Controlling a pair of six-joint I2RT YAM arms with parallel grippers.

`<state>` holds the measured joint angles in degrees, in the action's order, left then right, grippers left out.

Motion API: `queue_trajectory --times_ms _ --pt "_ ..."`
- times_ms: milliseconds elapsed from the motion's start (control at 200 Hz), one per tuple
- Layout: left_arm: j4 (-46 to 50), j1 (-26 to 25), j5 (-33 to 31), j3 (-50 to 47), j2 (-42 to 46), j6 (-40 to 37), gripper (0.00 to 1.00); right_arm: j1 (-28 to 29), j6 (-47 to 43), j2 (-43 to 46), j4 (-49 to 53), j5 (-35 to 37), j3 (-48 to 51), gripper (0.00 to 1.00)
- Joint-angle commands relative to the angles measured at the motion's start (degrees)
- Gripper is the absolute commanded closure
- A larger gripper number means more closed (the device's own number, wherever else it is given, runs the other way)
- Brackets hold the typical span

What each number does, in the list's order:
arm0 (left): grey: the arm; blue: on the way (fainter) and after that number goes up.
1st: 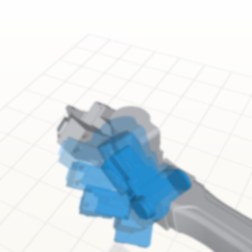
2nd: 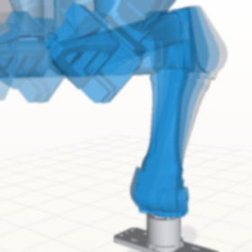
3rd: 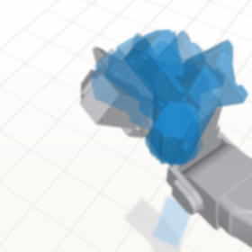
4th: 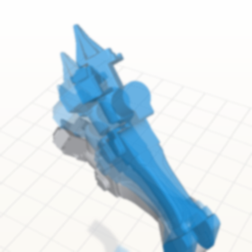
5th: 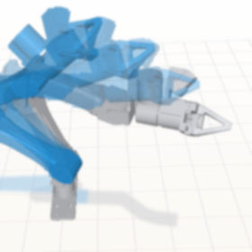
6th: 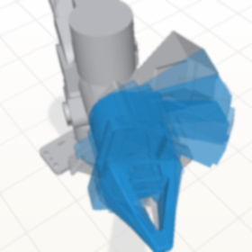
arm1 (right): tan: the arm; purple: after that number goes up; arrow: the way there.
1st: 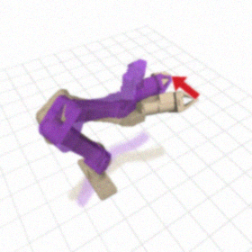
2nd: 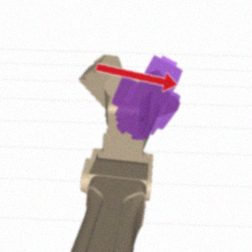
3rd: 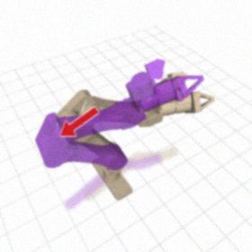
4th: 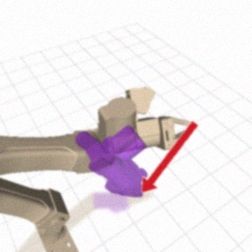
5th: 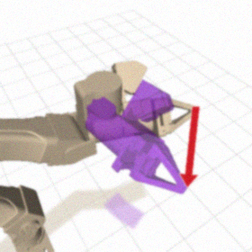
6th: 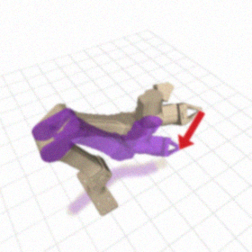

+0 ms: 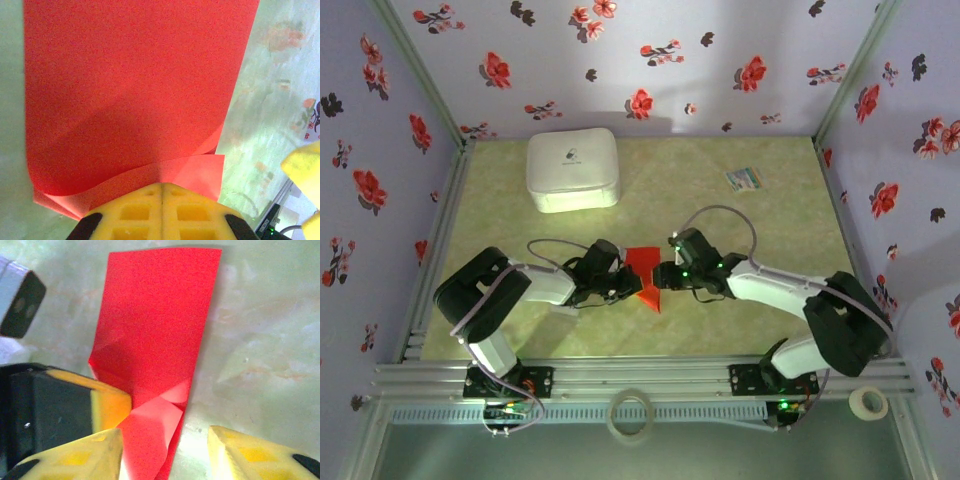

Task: Fold a paper plane with a square sheet of paper (pick it up from the middle)
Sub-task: Third fold the triangle at the center of the table.

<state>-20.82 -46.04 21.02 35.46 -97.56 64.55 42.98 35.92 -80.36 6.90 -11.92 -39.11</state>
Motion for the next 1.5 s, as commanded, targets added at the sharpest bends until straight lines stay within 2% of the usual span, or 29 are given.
queue_trajectory --times_ms 0,135,310,640,1005,1495 --pt "2.19 -0.31 -1.72 -0.37 -1.32 -1.14 1.0 0.15 5.95 0.23 -4.96 -11.44 1.98 0.62" --pt "2.1 -0.36 -1.99 -0.57 -1.14 -1.08 1.0 1.72 8.71 -2.16 -6.53 -16.6 1.94 0.87" --pt "2.1 -0.28 -1.86 -0.4 -1.39 -1.1 1.0 5.05 8.31 -5.8 -4.28 -15.57 -0.48 0.95" --pt "2.19 -0.36 -1.79 -0.38 -1.31 -1.05 1.0 7.1 6.23 -10.61 1.06 -10.19 -4.95 0.95" --pt "2.42 -0.25 -1.82 -0.13 -1.49 -1.18 1.0 7.08 5.62 -12.45 4.27 -6.74 -4.53 0.95" --pt "2.62 -0.25 -1.83 -0.19 -1.38 -1.16 1.0 6.47 5.32 -9.16 3.17 -8.19 -3.21 0.93"
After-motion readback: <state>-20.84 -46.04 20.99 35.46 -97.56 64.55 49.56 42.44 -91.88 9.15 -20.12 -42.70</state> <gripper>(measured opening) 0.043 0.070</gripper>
